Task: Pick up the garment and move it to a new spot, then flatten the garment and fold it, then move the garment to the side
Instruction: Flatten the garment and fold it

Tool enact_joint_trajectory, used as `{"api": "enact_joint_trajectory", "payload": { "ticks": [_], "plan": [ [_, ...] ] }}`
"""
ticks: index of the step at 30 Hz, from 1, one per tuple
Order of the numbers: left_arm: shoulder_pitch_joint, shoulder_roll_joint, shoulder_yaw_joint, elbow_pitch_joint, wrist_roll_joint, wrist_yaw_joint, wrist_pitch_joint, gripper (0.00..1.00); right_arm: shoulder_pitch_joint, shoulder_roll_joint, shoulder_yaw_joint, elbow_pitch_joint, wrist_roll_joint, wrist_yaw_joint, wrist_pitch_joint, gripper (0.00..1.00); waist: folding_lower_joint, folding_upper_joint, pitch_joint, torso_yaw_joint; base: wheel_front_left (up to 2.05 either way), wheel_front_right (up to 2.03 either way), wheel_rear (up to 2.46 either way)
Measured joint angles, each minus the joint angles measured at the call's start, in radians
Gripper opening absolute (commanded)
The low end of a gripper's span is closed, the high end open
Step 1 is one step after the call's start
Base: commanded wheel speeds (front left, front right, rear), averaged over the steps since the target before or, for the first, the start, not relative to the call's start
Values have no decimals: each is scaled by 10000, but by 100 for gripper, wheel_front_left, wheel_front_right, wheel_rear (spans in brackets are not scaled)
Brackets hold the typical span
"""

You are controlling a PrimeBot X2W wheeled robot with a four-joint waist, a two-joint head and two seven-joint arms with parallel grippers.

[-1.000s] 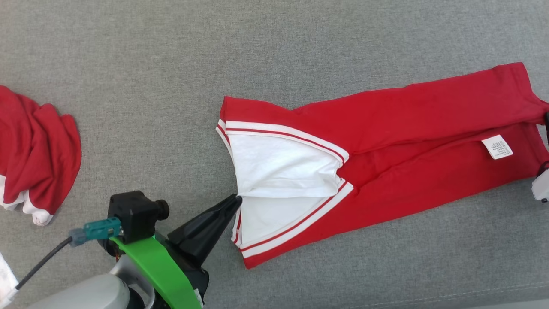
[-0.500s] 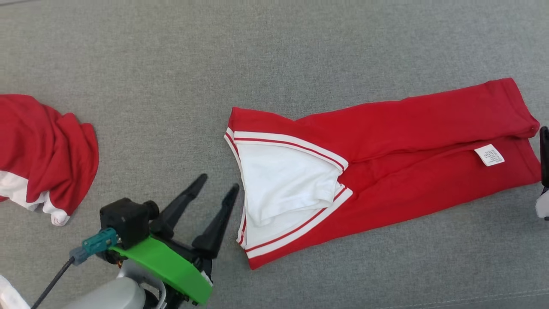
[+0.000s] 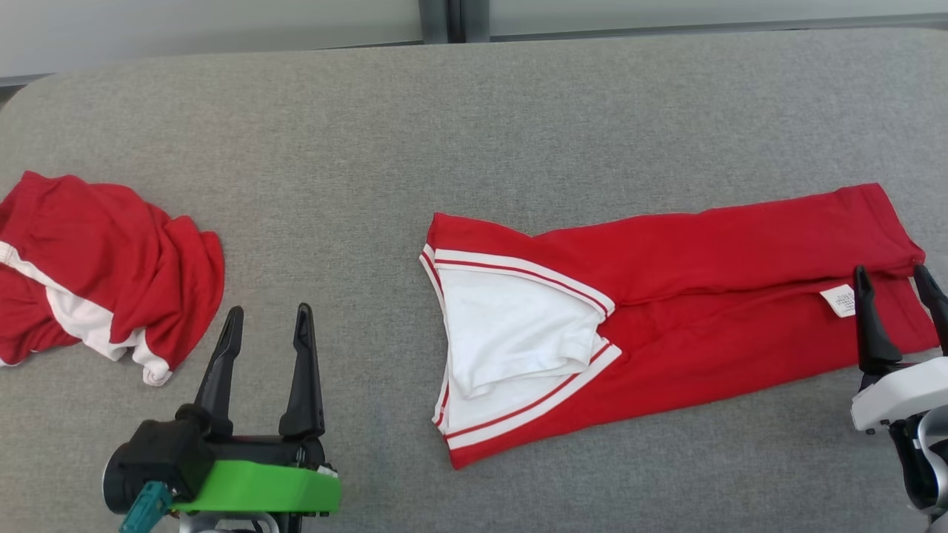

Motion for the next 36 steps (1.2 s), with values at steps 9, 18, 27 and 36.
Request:
{"api": "enact_joint_trajectory", "payload": {
  "ticks": [9,18,27,36],
  "plan": [
    [1206,-2255,1960,407,2380,-1971,0,100,16,81,98,803,107,0,-345,100,0,0,-398,603,0,0,0],
    [1457,-2901,2339,677,3787,-2997,0,100,-549,23,-460,2213,1166,0,654,100,0,0,-591,1133,0,0,0],
    [1428,-3001,1977,581,4242,-3327,0,100,-1578,-1093,-1241,3565,826,-2,2522,100,0,0,-306,1369,0,0,0],
    [1381,-3005,1952,568,4222,-3323,0,100,-1583,-1250,-1758,3885,443,-2,3536,100,0,0,-15,1420,0,0,0]
  ]
}}
